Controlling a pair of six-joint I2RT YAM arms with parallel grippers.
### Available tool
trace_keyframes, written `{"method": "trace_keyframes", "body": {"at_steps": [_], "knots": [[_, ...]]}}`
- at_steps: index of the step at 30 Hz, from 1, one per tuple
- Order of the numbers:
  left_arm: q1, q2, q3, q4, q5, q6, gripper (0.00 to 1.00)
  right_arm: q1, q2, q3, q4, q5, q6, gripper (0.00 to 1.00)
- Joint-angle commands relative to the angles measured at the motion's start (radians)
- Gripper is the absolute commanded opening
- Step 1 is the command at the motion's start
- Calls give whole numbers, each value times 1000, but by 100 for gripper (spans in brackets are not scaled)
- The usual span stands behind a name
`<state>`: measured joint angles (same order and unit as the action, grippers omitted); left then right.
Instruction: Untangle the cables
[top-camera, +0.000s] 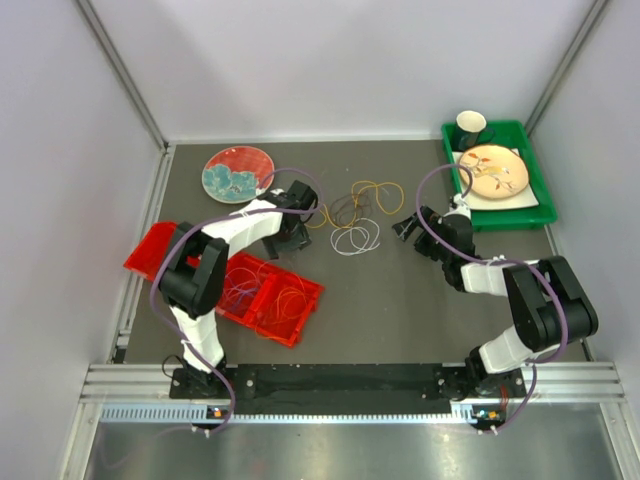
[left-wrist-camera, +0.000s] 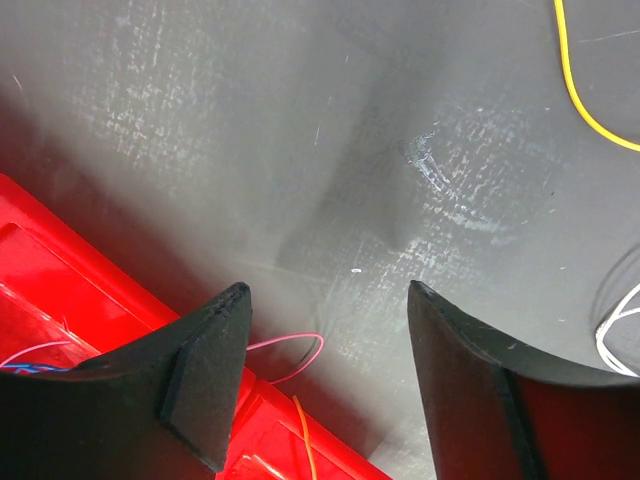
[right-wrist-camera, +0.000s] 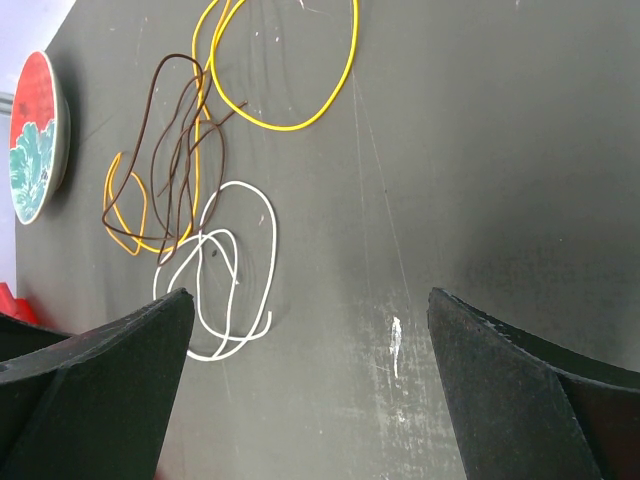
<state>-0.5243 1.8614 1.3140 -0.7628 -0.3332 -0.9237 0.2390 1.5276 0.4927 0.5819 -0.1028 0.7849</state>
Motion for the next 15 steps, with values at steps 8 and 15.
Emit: {"method": "trace_keyframes", "body": {"at_steps": [8,15], "knots": [[6,2,-44,33,-7,-15,46,-4,3,40,33,-5,-13,99],[7,-27,-44,52,-7,17,39,-6,6,41,33,-6,-12,99]]}}
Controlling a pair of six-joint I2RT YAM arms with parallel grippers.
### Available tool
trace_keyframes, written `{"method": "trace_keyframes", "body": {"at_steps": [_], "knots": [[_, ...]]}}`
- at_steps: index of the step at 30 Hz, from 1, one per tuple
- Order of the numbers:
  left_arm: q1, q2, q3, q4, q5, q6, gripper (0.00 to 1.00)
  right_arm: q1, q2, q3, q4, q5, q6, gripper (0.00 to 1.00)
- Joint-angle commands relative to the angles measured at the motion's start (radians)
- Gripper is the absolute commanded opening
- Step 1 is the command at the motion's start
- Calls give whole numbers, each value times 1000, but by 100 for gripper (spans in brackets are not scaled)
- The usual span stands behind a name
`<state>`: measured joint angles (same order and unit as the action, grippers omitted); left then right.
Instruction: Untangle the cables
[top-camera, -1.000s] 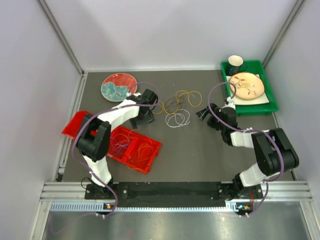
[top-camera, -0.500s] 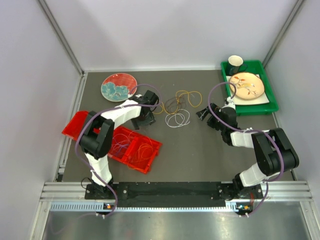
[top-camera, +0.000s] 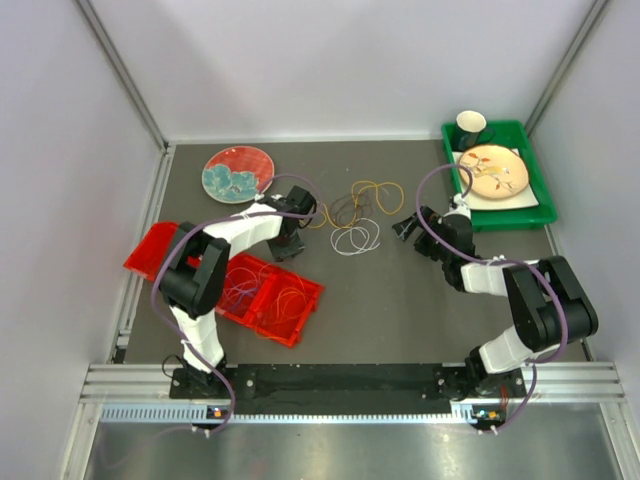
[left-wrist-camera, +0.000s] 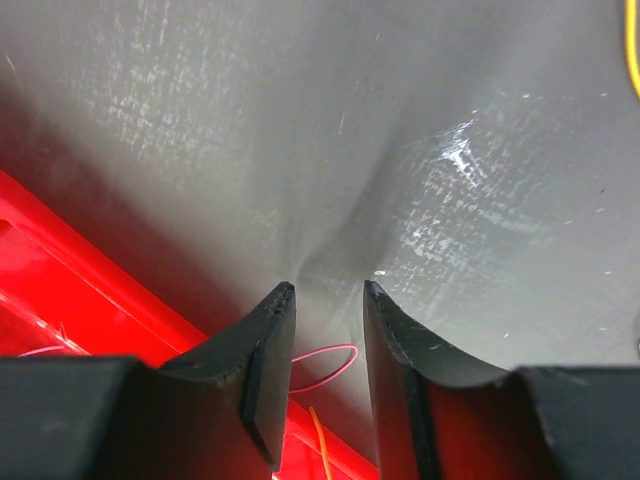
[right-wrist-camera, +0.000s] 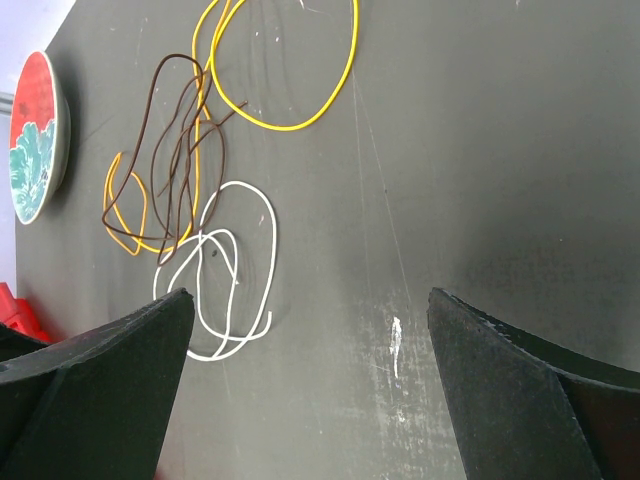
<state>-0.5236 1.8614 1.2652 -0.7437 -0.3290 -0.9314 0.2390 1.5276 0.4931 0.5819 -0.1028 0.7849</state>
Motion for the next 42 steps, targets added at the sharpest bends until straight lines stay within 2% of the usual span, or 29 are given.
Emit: {"method": "trace_keyframes", "body": {"at_steps": [1,3,7,9,12,15,17,21,34,37,41,42], "knots": [[7,-40,23,46,-15,34,39,-4,6,42,32,-6,-12,99],[7,-54,42,58,-16,84,40,-3,8,42,33,-8,-12,99],[5,-44,202,-6,-21,222,68,-4,6,42,33,-9,-12,99],[7,-24,273,-89,-9,285,75,-7,6,41,32,-9,-12,99],[5,16,376,-198,34,416,78,-6,6,41,33,-9,-10,99],[7,36,396,-284,21,499,74,-7,9,41,35,-12,-10,99],[7,21,353,-296,2,539,73,-7,8,39,35,-14,-10,99],[7,-27,223,-266,-10,577,72,-9,11,41,38,-15,-12,99],[8,-19,85,-178,5,606,66,-9,14,41,36,-18,-7,99],[10,2,86,-171,5,606,59,-9,16,42,35,-18,-9,99],[10,9,89,-157,7,603,32,-9,19,45,36,-20,-9,99],[10,7,91,-149,11,603,28,-9,19,47,36,-20,-9,99]]}}
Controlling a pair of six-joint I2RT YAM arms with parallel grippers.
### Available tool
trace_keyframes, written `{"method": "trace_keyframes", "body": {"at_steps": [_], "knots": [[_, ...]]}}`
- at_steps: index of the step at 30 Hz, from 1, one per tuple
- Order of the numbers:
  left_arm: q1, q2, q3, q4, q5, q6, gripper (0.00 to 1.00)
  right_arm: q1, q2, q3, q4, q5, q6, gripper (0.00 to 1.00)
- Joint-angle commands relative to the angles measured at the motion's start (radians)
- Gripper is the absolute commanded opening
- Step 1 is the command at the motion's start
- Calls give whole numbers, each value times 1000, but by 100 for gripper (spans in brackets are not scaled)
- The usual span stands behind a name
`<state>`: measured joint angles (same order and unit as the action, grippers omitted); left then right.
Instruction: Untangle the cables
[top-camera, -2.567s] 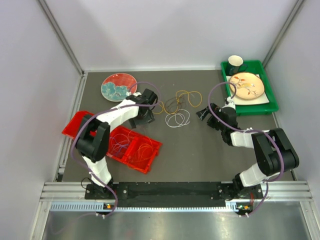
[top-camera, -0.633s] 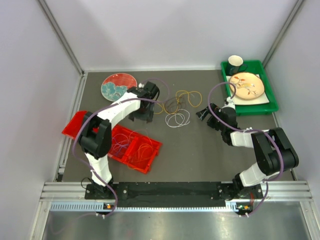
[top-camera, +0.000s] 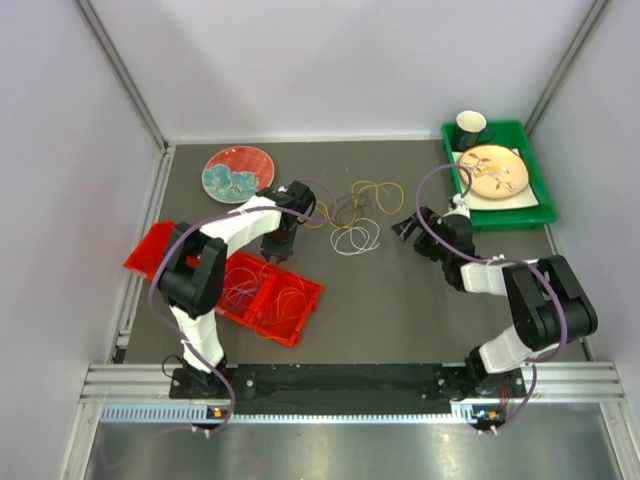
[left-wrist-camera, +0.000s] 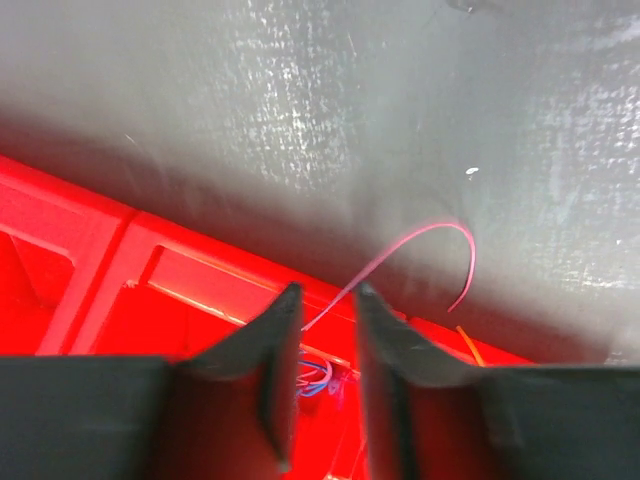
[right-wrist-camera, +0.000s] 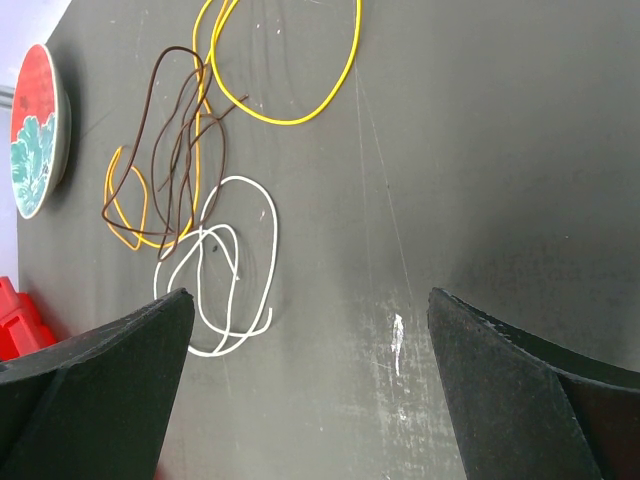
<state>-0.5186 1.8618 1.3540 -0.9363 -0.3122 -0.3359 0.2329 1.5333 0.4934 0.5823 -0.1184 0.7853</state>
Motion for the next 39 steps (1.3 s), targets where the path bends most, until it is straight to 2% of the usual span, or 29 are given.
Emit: {"method": "trace_keyframes", "body": {"at_steps": [1,2,3,4,5,10,15,22,29,39], "knots": [[5,8,2,48,1,9,23,-3,11,45,36,-4,-9,99],[3,8,4,48,4,9,20,-3,13,45,34,-4,-9,99],[3,11,5,48,5,6,7,-3,13,45,33,-4,-9,99],[5,11,7,48,5,3,1,-3,13,45,33,-4,-9,99],[5,11,10,47,7,1,0,-3,13,45,34,-4,-9,99],[5,-30,53,7,-14,-21,0,-3,13,45,33,-4,-9,99],[3,-123,143,-125,-105,-90,0,-3,13,43,37,-4,-9,99],[5,-297,122,-228,-166,-181,0,-3,13,43,39,-9,-9,99],[3,-505,-47,-311,-166,-370,0,-3,14,43,39,-12,-9,99],[5,-540,-272,-326,-255,-469,0,-3,10,39,45,-23,-8,99]]}}
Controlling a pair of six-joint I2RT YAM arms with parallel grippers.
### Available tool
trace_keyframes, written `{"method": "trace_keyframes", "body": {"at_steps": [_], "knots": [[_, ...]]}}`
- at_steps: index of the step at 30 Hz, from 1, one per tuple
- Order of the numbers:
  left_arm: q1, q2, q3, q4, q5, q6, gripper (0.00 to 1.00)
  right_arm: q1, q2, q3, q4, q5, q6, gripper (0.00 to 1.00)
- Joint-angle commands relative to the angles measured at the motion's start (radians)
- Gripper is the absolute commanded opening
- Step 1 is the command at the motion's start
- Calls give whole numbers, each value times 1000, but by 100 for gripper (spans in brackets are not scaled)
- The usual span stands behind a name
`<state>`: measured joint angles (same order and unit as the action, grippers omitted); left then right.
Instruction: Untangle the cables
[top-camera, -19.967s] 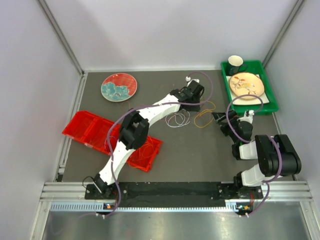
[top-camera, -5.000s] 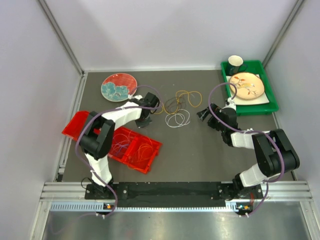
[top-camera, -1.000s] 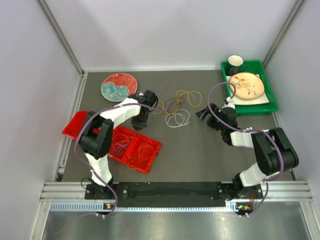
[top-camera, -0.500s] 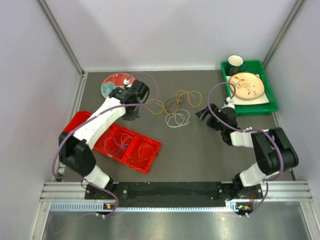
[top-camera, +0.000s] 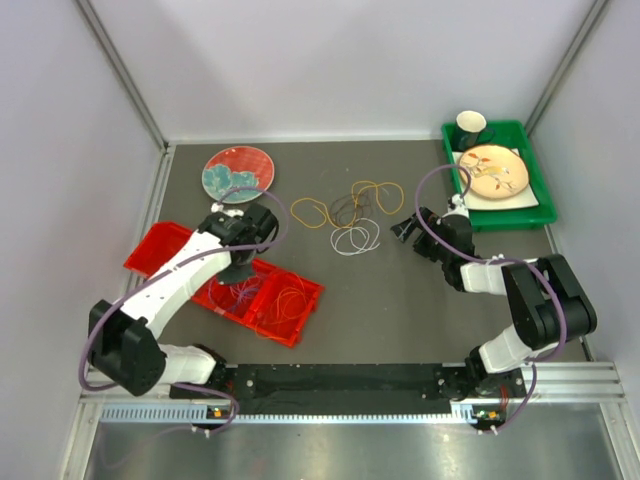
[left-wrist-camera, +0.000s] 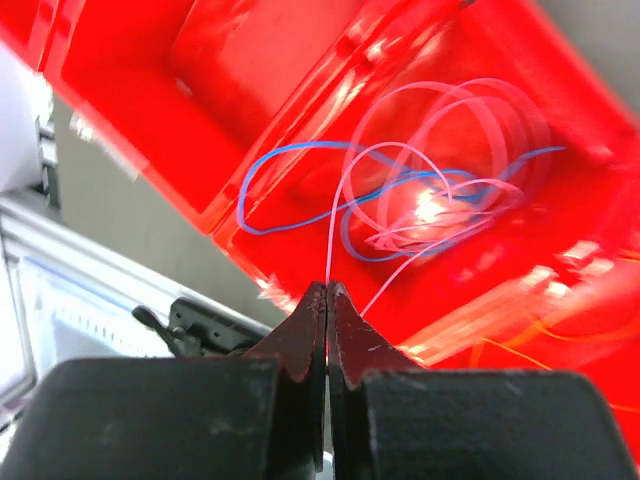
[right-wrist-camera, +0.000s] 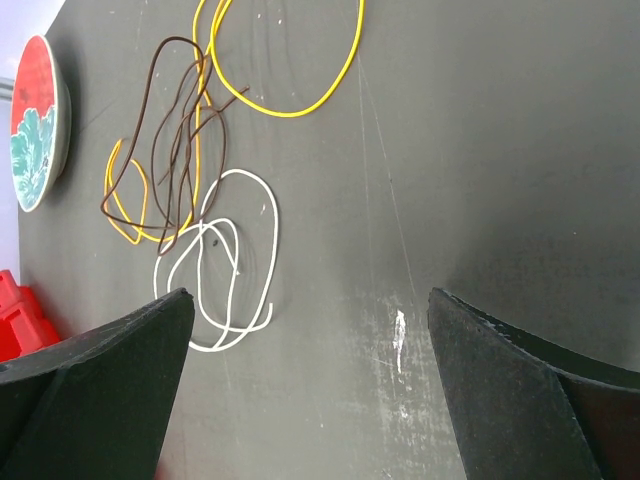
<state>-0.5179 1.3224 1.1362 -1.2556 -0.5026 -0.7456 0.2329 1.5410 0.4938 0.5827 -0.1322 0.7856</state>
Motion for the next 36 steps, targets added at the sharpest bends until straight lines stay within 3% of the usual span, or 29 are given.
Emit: {"method": "trace_keyframes", "body": {"at_steps": [1,6,7,8,10,19,27,32,36], "knots": [[5,1,-73,10,-60,-57,5,-3,2,37,45,-10,-9,99],[38,2,-145,113,15,-6,25,-3,-4,32,45,-12,-8,99],[38,-11,-136,113,13,-2,33,-3,-7,29,43,-14,-9,99],[38,-43,-110,117,12,6,51,-3,-10,29,46,-12,-8,99],[38,-69,-76,114,0,38,61,-3,-12,25,52,-10,-8,99],[36,-48,175,44,-2,74,85,-3,-9,26,49,-10,-8,99],[38,-26,91,179,108,97,79,-4,-7,28,48,-10,-6,99],[27,-54,-78,349,320,146,72,-3,-1,34,46,-12,-8,99],[-4,-45,-144,438,380,169,70,-4,2,38,42,-12,-6,99]]}}
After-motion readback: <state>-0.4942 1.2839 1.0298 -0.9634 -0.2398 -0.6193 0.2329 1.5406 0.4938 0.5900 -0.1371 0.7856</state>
